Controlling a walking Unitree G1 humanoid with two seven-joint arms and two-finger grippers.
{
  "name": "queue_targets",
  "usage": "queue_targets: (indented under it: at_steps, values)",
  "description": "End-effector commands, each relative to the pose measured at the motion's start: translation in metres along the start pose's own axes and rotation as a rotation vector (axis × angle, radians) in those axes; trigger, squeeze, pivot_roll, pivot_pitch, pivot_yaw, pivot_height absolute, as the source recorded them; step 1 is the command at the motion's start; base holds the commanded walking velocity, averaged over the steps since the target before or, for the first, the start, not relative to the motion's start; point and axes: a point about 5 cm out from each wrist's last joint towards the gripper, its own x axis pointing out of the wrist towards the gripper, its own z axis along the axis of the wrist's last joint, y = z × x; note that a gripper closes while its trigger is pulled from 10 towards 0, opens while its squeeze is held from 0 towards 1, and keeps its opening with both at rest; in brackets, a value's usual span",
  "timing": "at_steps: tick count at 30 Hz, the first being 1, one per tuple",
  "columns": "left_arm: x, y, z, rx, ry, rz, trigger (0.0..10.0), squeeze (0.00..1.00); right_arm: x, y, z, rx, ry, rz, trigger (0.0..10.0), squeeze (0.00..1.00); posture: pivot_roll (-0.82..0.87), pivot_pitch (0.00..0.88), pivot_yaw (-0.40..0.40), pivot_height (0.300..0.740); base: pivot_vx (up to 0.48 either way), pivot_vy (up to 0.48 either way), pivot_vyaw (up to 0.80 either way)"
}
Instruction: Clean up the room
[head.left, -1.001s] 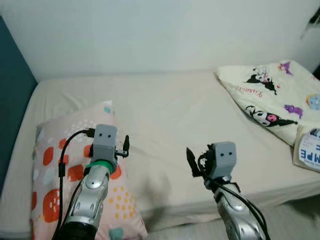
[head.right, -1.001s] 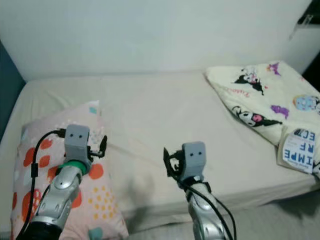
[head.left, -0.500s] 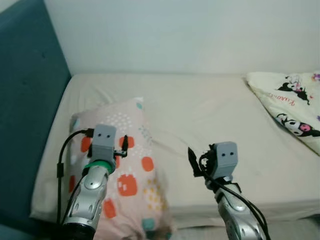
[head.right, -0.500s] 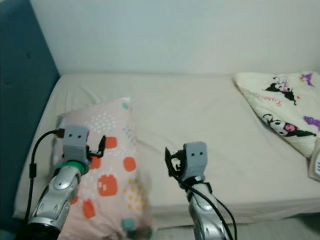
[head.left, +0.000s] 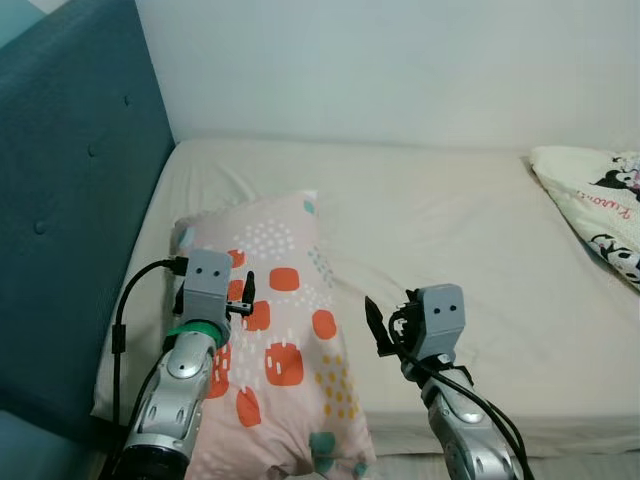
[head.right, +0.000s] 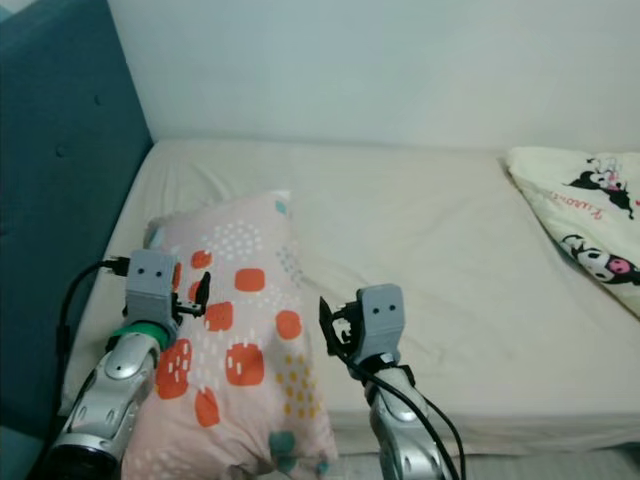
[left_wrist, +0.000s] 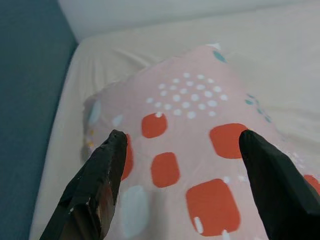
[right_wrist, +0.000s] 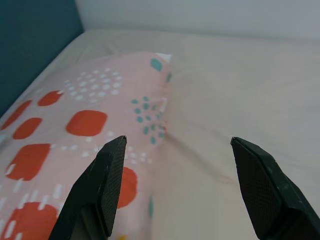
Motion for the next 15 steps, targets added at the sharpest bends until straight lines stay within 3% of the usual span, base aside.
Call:
queue_targets:
  at_steps: [1, 5, 9, 15]
  values:
    - [-0.005, 0.000, -0.012, 0.000, 0.050, -0.016, 10.0, 0.00, -0.004, -0.001, -0.005, -0.001, 0.017, -0.008, 10.0, 0.00, -0.10, 0.081, 0.066, 0.717, 0.000, 0.000, 0.00]
    - [-0.011, 0.001, -0.020, 0.059, 0.046, -0.078, 10.0, 0.00, -0.005, 0.002, -0.007, 0.003, 0.023, 0.000, 10.0, 0.00, -0.10, 0.088, 0.067, 0.717, 0.000, 0.000, 0.00]
    - [-0.020, 0.007, -0.019, 0.147, -0.031, -0.135, 10.0, 0.00, -0.008, 0.002, -0.011, 0.011, 0.030, -0.022, 10.0, 0.00, -0.09, 0.092, 0.070, 0.707, 0.000, 0.000, 0.00]
    - [-0.025, 0.012, -0.019, 0.150, -0.046, -0.114, 10.0, 0.00, -0.008, 0.002, -0.011, 0.014, 0.027, -0.025, 10.0, 0.00, -0.09, 0.093, 0.074, 0.692, 0.000, 0.000, 0.00]
